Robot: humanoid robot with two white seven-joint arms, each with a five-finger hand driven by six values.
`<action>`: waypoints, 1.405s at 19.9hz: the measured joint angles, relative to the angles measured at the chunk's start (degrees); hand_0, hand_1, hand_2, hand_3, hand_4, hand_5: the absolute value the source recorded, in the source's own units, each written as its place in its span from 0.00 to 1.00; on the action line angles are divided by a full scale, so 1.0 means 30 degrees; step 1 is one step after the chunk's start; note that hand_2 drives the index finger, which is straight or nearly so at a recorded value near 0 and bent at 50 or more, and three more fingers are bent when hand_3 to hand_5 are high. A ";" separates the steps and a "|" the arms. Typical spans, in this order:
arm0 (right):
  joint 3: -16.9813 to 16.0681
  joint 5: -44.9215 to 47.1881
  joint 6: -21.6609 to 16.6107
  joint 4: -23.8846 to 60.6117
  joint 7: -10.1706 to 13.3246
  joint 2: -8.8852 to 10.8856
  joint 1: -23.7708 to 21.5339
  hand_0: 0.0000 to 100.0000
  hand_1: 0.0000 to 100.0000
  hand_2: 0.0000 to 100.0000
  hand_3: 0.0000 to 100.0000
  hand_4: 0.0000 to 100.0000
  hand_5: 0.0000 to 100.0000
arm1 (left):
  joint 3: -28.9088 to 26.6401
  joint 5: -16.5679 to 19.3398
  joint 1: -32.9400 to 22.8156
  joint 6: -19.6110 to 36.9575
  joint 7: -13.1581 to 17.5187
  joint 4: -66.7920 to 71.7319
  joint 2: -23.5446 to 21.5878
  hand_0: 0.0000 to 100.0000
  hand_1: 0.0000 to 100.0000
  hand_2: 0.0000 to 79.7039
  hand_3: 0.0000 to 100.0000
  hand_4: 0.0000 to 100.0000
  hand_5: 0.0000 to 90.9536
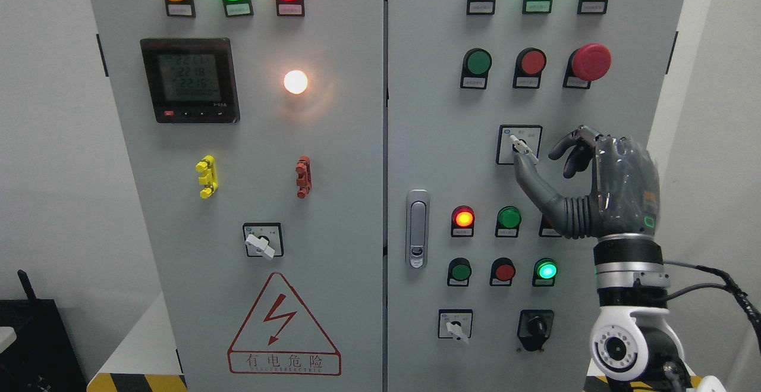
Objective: Rotate and turn off gray switch
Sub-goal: 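Pinch the grey rotary switch knob between right thumb and fingers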
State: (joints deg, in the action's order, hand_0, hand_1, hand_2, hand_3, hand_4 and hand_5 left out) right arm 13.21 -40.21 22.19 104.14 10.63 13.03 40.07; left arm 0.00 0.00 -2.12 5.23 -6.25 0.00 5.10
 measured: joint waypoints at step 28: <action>0.0533 -0.0215 0.0732 -0.0516 -0.0303 -0.0193 0.0748 0.19 0.42 0.61 0.88 0.83 1.00 | 0.0000 0.0000 0.0000 0.0000 -0.0053 0.0000 0.0000 0.12 0.39 0.00 0.00 0.00 0.00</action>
State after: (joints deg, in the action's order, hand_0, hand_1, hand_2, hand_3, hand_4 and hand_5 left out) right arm 14.81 -40.86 24.39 102.59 9.72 12.45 42.32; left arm 0.00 0.00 -2.12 5.23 -6.41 0.00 5.10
